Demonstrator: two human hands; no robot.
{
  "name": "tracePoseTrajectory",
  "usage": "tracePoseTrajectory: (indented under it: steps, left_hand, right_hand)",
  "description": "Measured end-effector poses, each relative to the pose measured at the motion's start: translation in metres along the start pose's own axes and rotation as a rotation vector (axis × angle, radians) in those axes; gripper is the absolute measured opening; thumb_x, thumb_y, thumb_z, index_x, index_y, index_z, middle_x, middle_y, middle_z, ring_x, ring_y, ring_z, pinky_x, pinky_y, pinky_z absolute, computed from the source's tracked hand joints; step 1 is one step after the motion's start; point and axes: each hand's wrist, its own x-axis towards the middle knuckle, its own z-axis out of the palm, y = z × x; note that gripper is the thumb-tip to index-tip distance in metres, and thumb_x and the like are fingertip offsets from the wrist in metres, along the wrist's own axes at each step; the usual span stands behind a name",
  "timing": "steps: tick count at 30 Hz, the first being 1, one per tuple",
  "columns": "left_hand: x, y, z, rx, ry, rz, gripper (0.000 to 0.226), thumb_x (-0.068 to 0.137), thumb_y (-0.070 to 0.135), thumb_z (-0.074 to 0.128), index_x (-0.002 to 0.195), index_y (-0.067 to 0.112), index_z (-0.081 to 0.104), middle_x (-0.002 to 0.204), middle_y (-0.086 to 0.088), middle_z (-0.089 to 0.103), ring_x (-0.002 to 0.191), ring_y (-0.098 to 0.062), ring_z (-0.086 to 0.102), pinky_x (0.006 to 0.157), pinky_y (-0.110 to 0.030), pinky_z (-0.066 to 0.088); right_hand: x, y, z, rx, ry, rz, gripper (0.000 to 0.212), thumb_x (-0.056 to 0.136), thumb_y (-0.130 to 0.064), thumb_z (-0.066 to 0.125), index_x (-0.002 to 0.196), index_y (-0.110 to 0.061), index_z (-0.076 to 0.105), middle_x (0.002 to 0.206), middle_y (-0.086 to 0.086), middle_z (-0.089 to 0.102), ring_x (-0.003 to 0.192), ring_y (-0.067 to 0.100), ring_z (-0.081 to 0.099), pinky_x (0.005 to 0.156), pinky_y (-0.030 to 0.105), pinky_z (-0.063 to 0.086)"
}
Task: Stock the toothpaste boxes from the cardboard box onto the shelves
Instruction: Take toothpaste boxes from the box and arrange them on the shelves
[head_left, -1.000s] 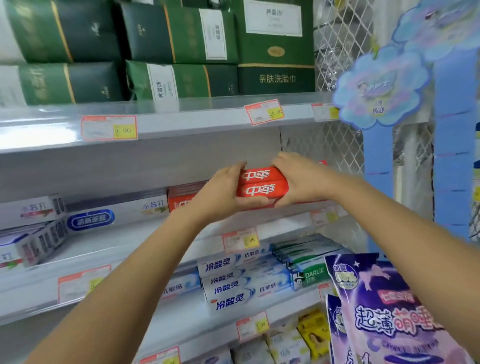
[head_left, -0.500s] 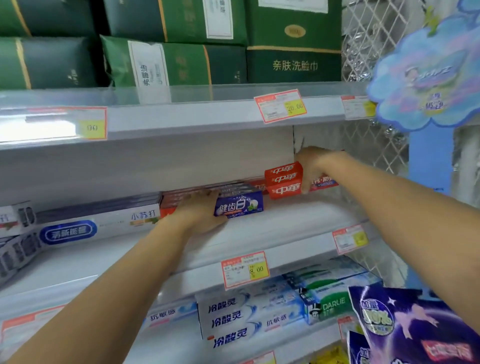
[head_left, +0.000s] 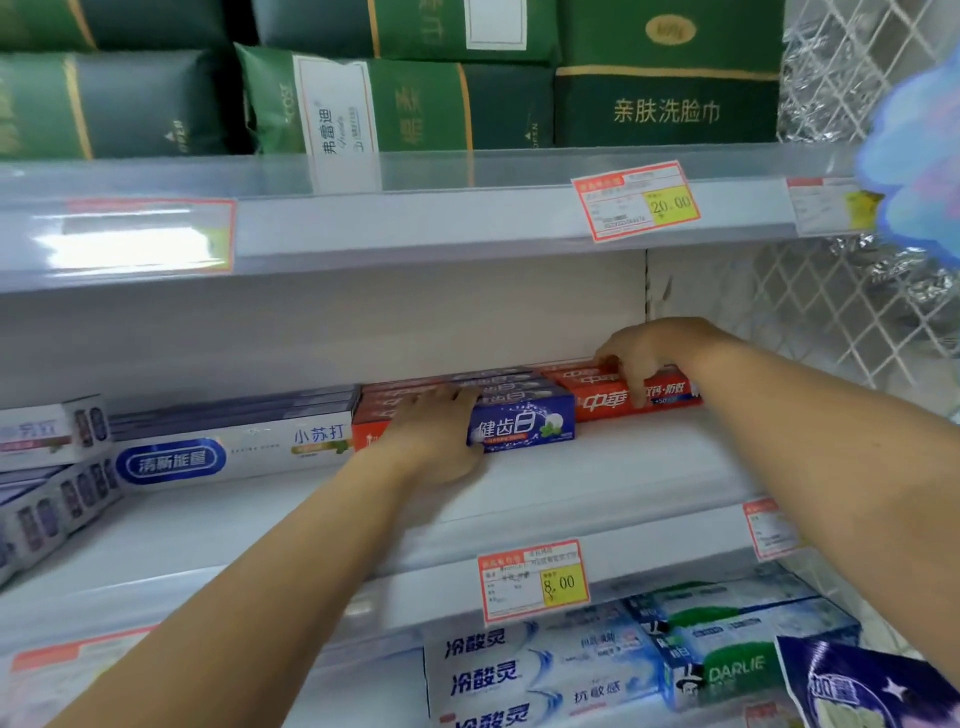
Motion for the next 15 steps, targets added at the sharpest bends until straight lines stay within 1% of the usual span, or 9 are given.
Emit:
tracePoseTrajectory:
  steps: [3, 5, 7, 9, 10, 12, 13, 14, 15]
  left_hand:
    - [0.000, 0.000, 0.000, 0.000, -0.012, -0.004, 0.063, 0.089, 0.036, 0.054, 0.145, 0.019, 0.028, 0.144, -0.007, 0.041, 0.128, -0.028, 0.041, 0.107, -0.042, 0.034]
    - [0.000, 0.000, 0.001, 0.015, -0.019, -0.004, 0.064, 0.090, 0.035, 0.053, 0.145, 0.018, 0.026, 0.145, -0.007, 0.039, 0.130, -0.028, 0.039, 0.109, -0.043, 0.032]
    - [0.001, 0.000, 0.001, 0.032, -0.033, -0.005, 0.066, 0.091, 0.035, 0.052, 0.147, 0.018, 0.023, 0.148, -0.008, 0.036, 0.133, -0.029, 0.035, 0.111, -0.046, 0.029]
    - [0.001, 0.001, 0.002, 0.040, -0.050, -0.008, 0.068, 0.092, 0.036, 0.051, 0.148, 0.017, 0.019, 0.150, -0.008, 0.032, 0.136, -0.029, 0.031, 0.113, -0.047, 0.025]
    - [0.001, 0.001, 0.002, 0.042, -0.053, -0.009, 0.068, 0.092, 0.035, 0.051, 0.149, 0.017, 0.018, 0.151, -0.008, 0.030, 0.137, -0.029, 0.030, 0.114, -0.048, 0.023]
    - [0.002, 0.001, 0.002, 0.046, -0.061, -0.010, 0.069, 0.092, 0.035, 0.051, 0.149, 0.017, 0.017, 0.152, -0.007, 0.029, 0.138, -0.029, 0.029, 0.114, -0.047, 0.022]
    - [0.002, 0.001, 0.002, 0.046, -0.063, -0.009, 0.068, 0.092, 0.034, 0.050, 0.149, 0.017, 0.017, 0.152, -0.007, 0.029, 0.138, -0.029, 0.029, 0.114, -0.047, 0.022]
    - [0.002, 0.001, 0.001, 0.044, -0.064, -0.010, 0.068, 0.092, 0.034, 0.050, 0.149, 0.017, 0.017, 0.152, -0.008, 0.029, 0.138, -0.029, 0.028, 0.115, -0.047, 0.021]
    - [0.001, 0.001, 0.000, 0.038, -0.069, -0.009, 0.067, 0.092, 0.033, 0.049, 0.149, 0.017, 0.017, 0.152, -0.008, 0.029, 0.138, -0.029, 0.028, 0.115, -0.046, 0.021]
  right_hand:
    - [0.006, 0.000, 0.006, 0.015, 0.070, -0.006, 0.088, 0.060, -0.016, 0.085, 0.138, -0.028, 0.044, 0.132, 0.002, 0.050, 0.115, 0.025, 0.051, 0.092, 0.045, 0.048]
    - [0.007, 0.001, 0.011, 0.046, 0.114, 0.009, 0.090, 0.060, -0.014, 0.085, 0.138, -0.027, 0.042, 0.131, 0.004, 0.046, 0.116, 0.026, 0.048, 0.091, 0.043, 0.048]
    - [0.005, 0.001, 0.016, 0.069, 0.181, 0.027, 0.088, 0.059, -0.013, 0.087, 0.134, -0.025, 0.043, 0.127, 0.007, 0.043, 0.113, 0.027, 0.048, 0.088, 0.039, 0.048]
    - [0.005, -0.002, 0.023, 0.061, 0.260, 0.047, 0.075, 0.063, -0.009, 0.084, 0.128, -0.019, 0.049, 0.124, 0.010, 0.044, 0.110, 0.027, 0.050, 0.081, 0.034, 0.046]
    - [0.004, -0.006, 0.027, 0.058, 0.303, 0.066, 0.063, 0.068, -0.005, 0.079, 0.124, -0.014, 0.052, 0.122, 0.011, 0.046, 0.106, 0.027, 0.052, 0.079, 0.032, 0.044]
    - [0.007, -0.018, 0.031, 0.089, 0.324, 0.104, 0.034, 0.084, -0.001, 0.062, 0.117, -0.005, 0.056, 0.117, 0.013, 0.056, 0.095, 0.024, 0.056, 0.075, 0.028, 0.043]
    - [0.008, -0.023, 0.033, 0.104, 0.317, 0.096, 0.027, 0.089, -0.003, 0.055, 0.116, -0.004, 0.057, 0.115, 0.013, 0.060, 0.092, 0.024, 0.058, 0.075, 0.027, 0.043]
    - [0.009, -0.027, 0.033, 0.111, 0.299, 0.069, 0.027, 0.092, -0.006, 0.052, 0.118, -0.005, 0.057, 0.115, 0.013, 0.062, 0.091, 0.023, 0.059, 0.076, 0.027, 0.044]
    - [0.006, -0.030, 0.032, 0.118, 0.272, 0.016, 0.031, 0.094, -0.011, 0.051, 0.125, -0.008, 0.054, 0.118, 0.013, 0.061, 0.095, 0.024, 0.060, 0.079, 0.027, 0.046]
